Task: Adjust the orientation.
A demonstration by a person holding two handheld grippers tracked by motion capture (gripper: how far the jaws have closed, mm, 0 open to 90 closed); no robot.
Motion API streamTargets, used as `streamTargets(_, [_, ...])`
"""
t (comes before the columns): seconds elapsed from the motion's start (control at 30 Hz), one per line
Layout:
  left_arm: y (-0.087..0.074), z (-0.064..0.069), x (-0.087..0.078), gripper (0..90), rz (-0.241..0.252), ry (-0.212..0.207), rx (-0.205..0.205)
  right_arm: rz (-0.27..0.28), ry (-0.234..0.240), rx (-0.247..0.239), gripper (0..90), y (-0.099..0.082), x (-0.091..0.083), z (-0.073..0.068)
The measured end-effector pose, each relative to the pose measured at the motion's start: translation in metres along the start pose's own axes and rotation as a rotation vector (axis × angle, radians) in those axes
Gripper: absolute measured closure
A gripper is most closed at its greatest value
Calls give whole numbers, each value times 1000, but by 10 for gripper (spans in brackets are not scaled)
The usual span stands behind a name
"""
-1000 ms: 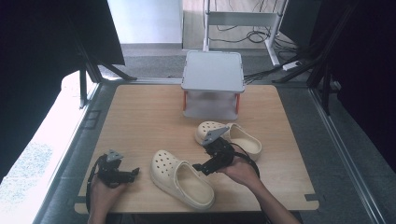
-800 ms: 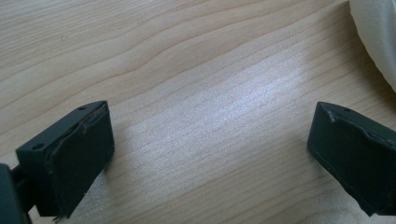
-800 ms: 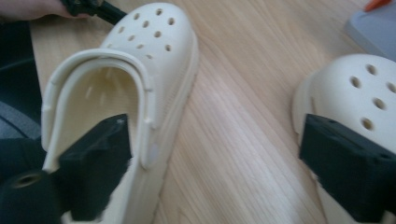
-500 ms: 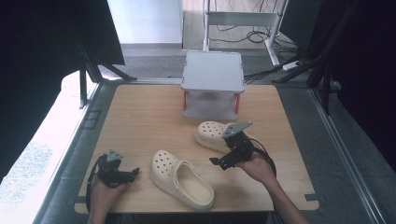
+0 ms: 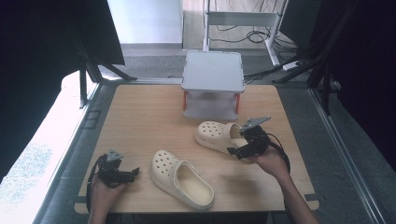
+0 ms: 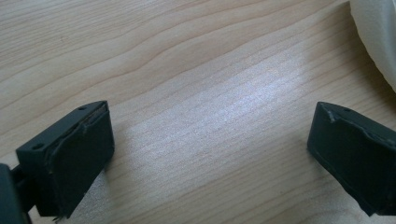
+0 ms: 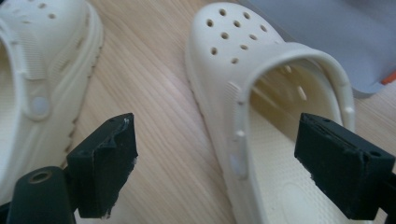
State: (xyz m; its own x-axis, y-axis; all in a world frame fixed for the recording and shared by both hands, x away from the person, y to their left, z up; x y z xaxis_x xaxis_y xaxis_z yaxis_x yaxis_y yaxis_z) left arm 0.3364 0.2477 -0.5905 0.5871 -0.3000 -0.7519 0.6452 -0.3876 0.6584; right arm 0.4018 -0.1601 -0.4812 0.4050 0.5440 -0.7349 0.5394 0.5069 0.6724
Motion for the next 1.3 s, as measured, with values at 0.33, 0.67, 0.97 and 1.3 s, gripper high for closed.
streamTargets(0.33, [0,0,0,6,-1,-1,2,-23,-33,17,297,-1,23,18])
streamTargets(0.67, [0,0,0,6,0,1,2,-62,16,-8,571,1,51,18])
streamTargets(0.97, [0,0,0,6,0,0,2,-71,11,-8,768,5,48,8])
streamTargets(1.3, [0,0,0,6,-2,0,7,-30,21,-30,768,20,25,-22])
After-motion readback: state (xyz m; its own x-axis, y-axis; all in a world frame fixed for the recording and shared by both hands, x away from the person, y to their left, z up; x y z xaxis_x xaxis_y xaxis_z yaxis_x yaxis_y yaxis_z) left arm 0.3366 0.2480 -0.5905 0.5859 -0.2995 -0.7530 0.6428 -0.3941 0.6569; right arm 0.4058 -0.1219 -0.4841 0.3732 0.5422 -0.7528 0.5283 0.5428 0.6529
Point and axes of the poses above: each handheld gripper's, and its own axes: x roughly forward along the jaws, y roughly out of its top, z roughly to its right, the point moved 9 cm from there along x, roughly forward along the jaws, and after that the axes turned 6 degrees about x, right-handed, at the moved point
